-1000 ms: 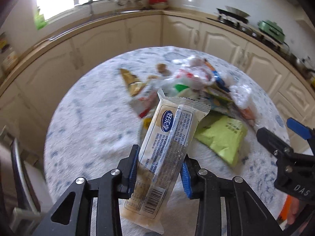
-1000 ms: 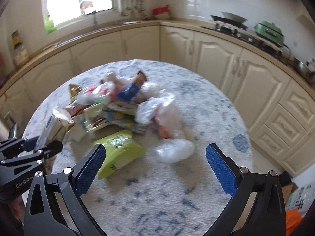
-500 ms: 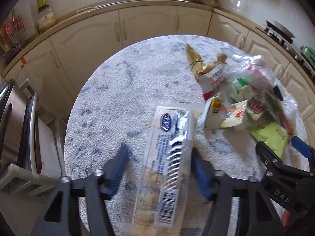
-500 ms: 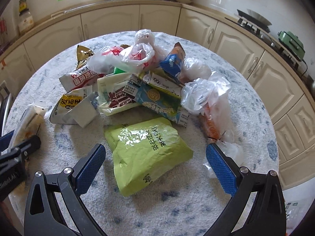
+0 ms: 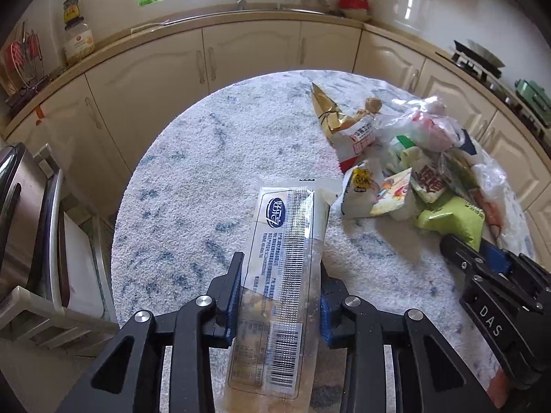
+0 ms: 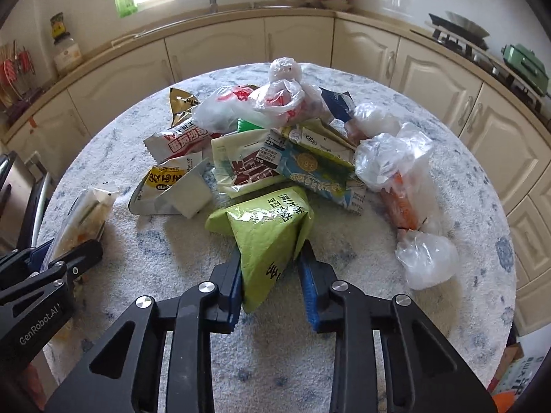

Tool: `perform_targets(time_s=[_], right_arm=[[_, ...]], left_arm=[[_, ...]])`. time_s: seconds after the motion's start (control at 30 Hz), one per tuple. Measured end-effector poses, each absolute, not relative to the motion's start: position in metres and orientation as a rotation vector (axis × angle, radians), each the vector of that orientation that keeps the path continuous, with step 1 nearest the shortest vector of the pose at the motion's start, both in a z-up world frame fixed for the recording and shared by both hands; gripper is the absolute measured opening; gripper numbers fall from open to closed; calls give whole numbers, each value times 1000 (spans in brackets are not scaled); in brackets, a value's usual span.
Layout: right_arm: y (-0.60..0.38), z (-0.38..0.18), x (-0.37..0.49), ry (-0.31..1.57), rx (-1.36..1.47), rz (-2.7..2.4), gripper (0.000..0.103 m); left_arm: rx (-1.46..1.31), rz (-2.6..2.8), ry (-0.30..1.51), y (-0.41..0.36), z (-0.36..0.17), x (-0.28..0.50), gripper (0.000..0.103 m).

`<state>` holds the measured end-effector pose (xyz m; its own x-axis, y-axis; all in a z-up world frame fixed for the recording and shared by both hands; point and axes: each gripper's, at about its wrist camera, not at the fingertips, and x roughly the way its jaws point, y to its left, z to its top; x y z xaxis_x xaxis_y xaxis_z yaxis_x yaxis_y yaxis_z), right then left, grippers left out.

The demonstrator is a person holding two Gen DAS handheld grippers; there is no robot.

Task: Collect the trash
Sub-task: 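Grasp the green snack bag with the right tool and lift it, then carry both items to the blue bin and open both tools over it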

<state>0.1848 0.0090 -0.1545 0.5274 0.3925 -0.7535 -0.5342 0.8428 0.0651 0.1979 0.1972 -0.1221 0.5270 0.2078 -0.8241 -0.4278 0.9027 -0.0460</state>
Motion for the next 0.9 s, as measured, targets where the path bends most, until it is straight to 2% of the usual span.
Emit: perform_targets(time_s=[0.47, 0.9], right_arm=[[-39, -125, 159, 772, -94, 548, 25], [-136, -109, 138, 704, 19, 405, 25]], left_arm=[[-182, 341, 878, 149, -88, 173, 32], [-41, 137, 820, 48, -66, 160, 32]])
